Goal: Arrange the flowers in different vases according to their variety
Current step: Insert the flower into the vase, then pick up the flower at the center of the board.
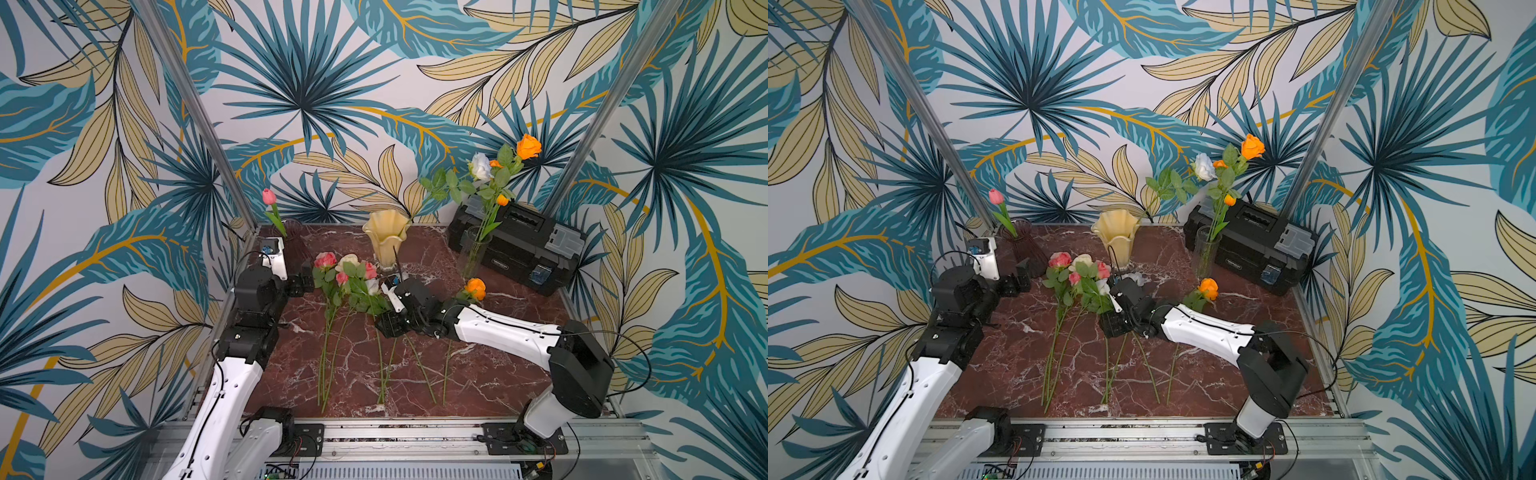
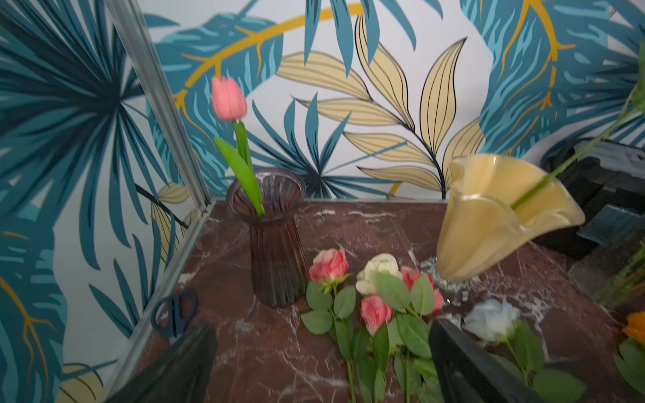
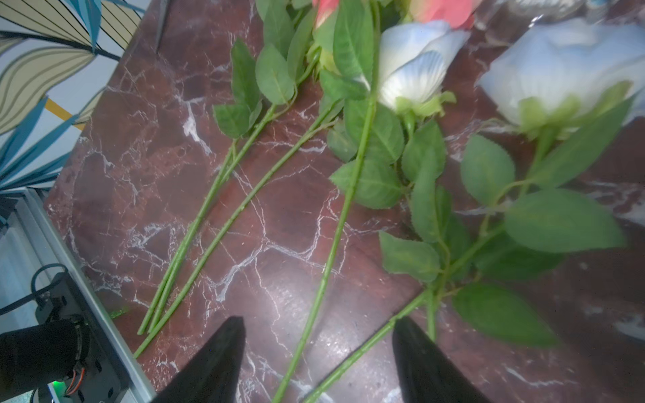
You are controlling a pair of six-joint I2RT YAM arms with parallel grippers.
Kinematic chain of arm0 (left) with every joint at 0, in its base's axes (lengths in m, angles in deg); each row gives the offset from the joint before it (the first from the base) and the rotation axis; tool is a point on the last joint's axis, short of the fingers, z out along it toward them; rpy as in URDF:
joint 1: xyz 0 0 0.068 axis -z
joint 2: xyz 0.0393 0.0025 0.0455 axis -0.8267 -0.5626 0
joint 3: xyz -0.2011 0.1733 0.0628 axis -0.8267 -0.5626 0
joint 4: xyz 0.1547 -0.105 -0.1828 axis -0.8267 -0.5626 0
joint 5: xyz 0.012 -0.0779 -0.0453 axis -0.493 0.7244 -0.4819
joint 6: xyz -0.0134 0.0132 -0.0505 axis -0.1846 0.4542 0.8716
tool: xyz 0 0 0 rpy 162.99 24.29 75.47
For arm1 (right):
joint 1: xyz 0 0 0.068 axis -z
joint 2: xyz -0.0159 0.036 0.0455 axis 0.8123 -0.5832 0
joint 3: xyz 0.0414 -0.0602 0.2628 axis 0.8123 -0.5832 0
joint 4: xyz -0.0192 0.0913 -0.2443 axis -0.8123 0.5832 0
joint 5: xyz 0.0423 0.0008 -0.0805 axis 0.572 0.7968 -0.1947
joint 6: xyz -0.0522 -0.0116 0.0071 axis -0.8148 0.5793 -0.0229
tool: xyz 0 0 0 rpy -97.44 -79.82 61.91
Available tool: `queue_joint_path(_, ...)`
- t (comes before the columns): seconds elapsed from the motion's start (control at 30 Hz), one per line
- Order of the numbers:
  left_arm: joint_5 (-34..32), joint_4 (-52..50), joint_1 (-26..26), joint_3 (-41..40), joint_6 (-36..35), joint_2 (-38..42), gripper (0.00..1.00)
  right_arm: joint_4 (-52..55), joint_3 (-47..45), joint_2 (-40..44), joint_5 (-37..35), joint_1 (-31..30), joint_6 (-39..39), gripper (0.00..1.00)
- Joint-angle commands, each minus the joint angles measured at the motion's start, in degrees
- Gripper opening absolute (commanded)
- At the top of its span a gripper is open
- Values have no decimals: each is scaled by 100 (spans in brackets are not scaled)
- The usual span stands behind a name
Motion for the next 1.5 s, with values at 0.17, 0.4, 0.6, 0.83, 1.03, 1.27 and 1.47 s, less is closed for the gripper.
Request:
queue_joint_path(0.17, 851, -1193, 118, -268, 450, 192, 100, 777, 650, -779, -248, -87, 246, 69)
queue_joint_path(0.4, 1182, -1466, 126, -254, 562, 5, 99, 1149, 1061, -1295, -96, -122, 193, 65)
queue_joint_path(0.6, 1612, -1807, 122, -89, 391, -289, 99, 1356, 1284, -1559, 4, -131, 133, 63)
queue_joint_path(0.83, 1727, -1885, 122, -95, 257, -254, 99, 1499, 1526, -1811, 179, -166, 40, 58)
queue_joint_path(1.03, 1704, -1846, 123, -113, 249, -302, 99, 1613, 1678, -1976, 207, -193, 0, 55)
queue_joint_path(1.27, 1718, -1884, 123, -78, 250, -402, 99, 1747, 1845, -2151, 192, -201, -8, 47)
queue_joint_path(1.47, 1652, -1906, 123, -78, 246, -383, 99, 1743, 1808, -2083, 102, -201, -26, 27)
